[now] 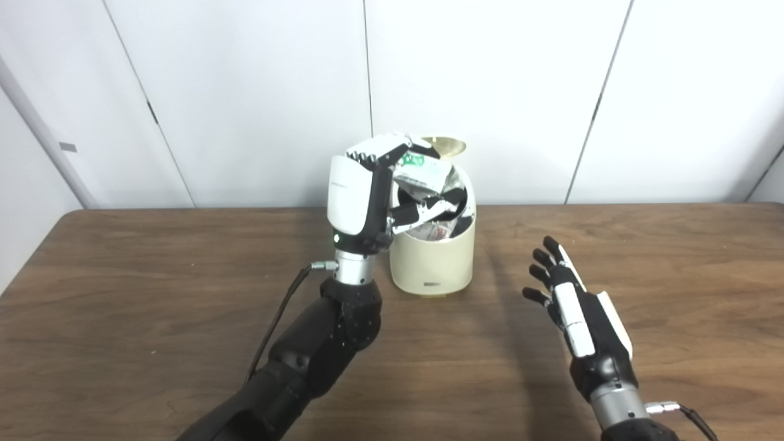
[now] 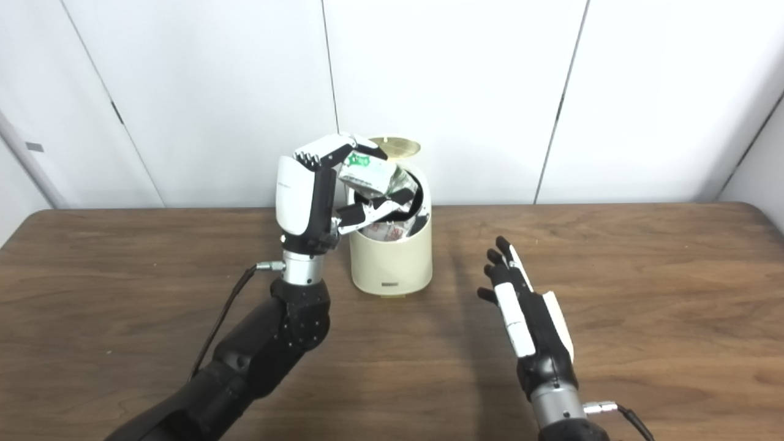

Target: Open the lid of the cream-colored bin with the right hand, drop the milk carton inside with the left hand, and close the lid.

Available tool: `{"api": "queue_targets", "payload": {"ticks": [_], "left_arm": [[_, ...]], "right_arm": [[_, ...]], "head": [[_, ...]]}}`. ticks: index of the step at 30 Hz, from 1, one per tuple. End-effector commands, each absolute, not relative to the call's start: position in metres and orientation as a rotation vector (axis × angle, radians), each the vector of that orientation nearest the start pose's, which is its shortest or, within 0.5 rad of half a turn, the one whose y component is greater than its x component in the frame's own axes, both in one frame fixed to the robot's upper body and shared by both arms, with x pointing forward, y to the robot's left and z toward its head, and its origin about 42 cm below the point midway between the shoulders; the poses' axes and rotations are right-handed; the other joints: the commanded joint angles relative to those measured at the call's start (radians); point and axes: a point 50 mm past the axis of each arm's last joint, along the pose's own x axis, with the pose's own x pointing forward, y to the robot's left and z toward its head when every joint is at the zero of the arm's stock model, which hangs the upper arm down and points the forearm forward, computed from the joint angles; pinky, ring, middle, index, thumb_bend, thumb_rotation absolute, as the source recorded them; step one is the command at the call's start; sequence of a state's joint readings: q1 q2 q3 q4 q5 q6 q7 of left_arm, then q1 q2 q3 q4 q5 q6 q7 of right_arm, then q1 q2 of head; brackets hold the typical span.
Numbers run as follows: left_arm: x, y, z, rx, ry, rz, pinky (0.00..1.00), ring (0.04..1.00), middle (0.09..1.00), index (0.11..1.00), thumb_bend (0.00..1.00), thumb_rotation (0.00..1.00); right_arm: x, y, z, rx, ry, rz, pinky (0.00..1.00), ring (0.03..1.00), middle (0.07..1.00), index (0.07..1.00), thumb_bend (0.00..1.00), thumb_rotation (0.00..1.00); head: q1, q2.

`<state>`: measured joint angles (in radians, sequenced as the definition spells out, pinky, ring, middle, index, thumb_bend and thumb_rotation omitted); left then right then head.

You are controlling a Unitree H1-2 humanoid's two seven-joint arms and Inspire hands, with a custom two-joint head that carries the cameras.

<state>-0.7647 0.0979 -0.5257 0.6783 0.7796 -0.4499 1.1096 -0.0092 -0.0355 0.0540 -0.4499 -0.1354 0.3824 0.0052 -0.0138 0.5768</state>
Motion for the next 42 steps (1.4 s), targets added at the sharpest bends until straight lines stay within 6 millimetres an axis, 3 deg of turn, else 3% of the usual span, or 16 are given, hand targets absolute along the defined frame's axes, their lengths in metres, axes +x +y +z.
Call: {"api": "queue_targets", "payload": {"ticks": [1,17,25,42], "left_arm": [[0.457,0.091,0.252,0.564,-1.229,0.225,0.38,0.432,0.497,0.482,0.48,0.0],[0.465,0.107,0.249,0.639,-1.218,0.228,0.37,0.438,0.496,0.482,0.48,0.0],[0.469,0.114,0.246,0.687,-1.186,0.214,0.39,0.447,0.492,0.477,0.48,0.0],[0.469,0.115,0.235,0.712,-1.088,0.14,0.38,0.441,0.484,0.483,0.48,0.0]], "right_arm": [[0.269,-0.206,0.208,-0.165,-0.15,0.022,0.8,0.917,0.936,0.962,0.6,1.0],[0.268,-0.209,0.21,-0.175,-0.139,0.025,0.77,0.913,0.937,0.966,0.63,1.0],[0.269,-0.206,0.211,-0.088,-0.144,0.038,0.83,0.94,0.945,0.983,0.64,1.0],[0.269,-0.203,0.208,-0.072,-0.144,0.036,0.84,0.944,0.931,0.99,0.67,1.0]], "head": [[0.001,0.002],[0.0,0.003],[-0.009,0.006],[-0.028,-0.018]]}}
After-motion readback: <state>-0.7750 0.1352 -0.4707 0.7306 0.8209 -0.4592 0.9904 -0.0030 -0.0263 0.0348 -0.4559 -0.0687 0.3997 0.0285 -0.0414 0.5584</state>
